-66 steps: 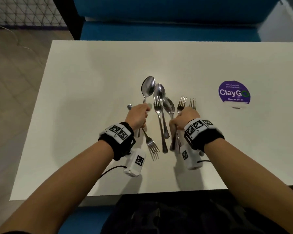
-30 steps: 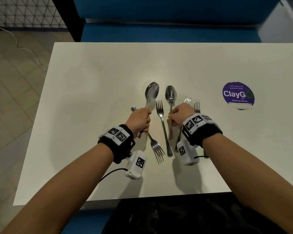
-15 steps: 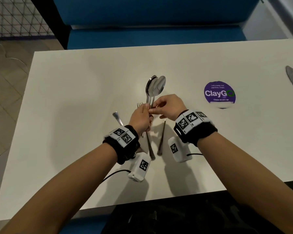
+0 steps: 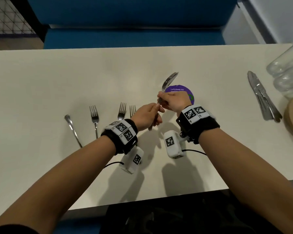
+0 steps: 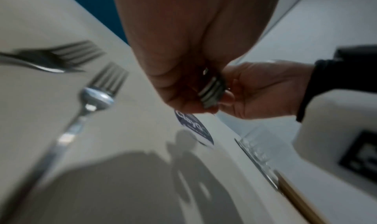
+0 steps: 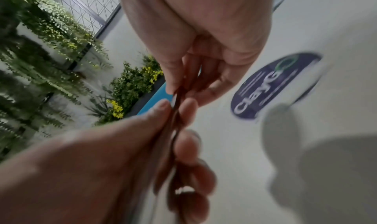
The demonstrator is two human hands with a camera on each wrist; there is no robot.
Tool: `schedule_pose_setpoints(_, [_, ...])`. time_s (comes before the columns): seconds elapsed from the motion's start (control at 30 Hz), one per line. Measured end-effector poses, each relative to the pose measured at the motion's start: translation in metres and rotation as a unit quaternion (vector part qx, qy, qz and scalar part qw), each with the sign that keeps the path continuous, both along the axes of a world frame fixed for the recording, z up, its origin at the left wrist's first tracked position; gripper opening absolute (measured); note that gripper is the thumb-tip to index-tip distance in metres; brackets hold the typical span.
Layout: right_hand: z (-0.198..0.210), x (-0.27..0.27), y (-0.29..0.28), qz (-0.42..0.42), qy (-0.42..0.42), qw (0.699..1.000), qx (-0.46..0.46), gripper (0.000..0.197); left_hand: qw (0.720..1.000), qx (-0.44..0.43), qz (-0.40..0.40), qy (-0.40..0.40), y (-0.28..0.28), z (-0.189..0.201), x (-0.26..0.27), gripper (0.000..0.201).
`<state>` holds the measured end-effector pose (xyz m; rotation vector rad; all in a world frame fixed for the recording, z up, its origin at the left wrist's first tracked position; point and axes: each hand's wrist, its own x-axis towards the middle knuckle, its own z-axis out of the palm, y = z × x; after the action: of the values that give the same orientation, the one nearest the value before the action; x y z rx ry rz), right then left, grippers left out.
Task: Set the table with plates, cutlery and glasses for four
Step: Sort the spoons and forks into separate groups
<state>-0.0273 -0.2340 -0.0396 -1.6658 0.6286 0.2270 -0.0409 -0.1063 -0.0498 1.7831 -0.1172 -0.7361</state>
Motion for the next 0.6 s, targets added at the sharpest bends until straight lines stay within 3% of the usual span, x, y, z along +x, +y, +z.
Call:
schedule_pose_setpoints(0.1, [-0.002,-0.007,-0.028,0.001,0.004,1.000,0.011,0.018,0.999,0.023,-0.024,-0.019,-0.029,-0.004,-0.003,0.029])
schedule_pose_setpoints(0.27, [-0.010,-0.023,-0.076,0.013,0.022,0.999,-0.032,0.019,0.997,0.008,-0.078,0.013,-0.076,-0.015,-0.012,0.032])
schedule_pose_setpoints(0.43, [-0.016,-0.033,-0.147,0.001,0.058,0.980,-0.188,0.005,0.990,0.096,-0.084,-0.064,-0.143,-0.026,-0.013,0.032])
schedule_pose_setpoints(0.6, [-0.013,-0.030,-0.236,0.066,0.110,0.918,-0.376,0.015,0.990,0.111,-0.051,-0.073,-0.224,-0.027,-0.004,0.027])
